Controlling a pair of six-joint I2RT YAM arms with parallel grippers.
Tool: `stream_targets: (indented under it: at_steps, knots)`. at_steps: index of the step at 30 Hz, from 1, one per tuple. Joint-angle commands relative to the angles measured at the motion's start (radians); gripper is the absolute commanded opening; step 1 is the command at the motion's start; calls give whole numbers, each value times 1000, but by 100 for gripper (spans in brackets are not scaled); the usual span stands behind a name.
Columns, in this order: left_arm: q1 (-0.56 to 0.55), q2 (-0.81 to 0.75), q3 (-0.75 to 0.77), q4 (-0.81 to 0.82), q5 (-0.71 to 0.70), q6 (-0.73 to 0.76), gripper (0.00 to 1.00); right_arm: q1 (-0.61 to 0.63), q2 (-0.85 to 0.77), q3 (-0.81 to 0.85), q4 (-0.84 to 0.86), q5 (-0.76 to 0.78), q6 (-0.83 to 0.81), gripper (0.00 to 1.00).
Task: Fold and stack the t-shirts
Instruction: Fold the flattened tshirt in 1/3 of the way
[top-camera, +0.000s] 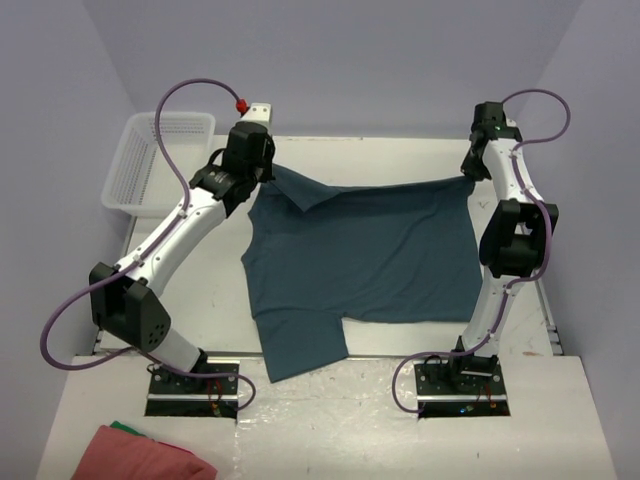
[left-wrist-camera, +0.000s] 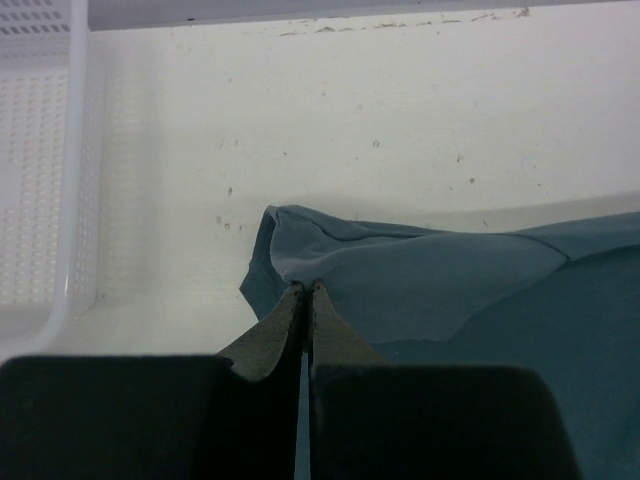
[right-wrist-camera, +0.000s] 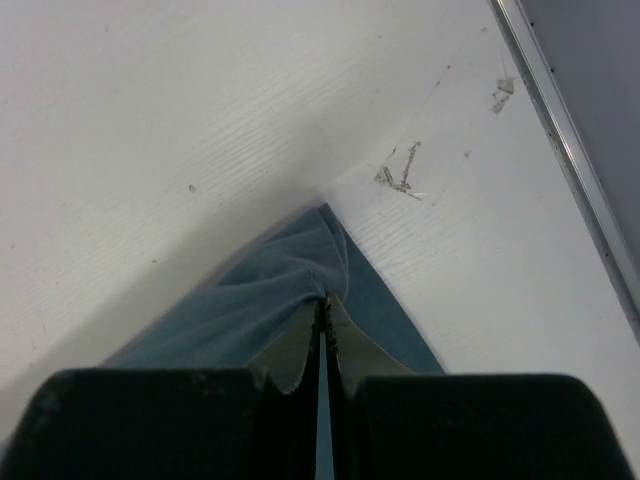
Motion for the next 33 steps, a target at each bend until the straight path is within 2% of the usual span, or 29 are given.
stream_targets:
  at_steps: [1,16,22,25,33]
  knots:
    - [5,-48,33,-6,-39,-3,0,-6,-58,61,-7,34,9,0]
    - [5,-75,45,-25,-60,12,0,-6,-38,135,-40,25,-9,0]
    - [5,-89,34,-39,-40,-2,0,-4,-97,29,-12,-1,26,0]
    - [5,-115,7,-39,-17,-14,0,5,-153,-77,25,-15,40,0]
    - [-3,-229,-150,-52,79,-91,0,26,-274,-311,59,-44,75,0]
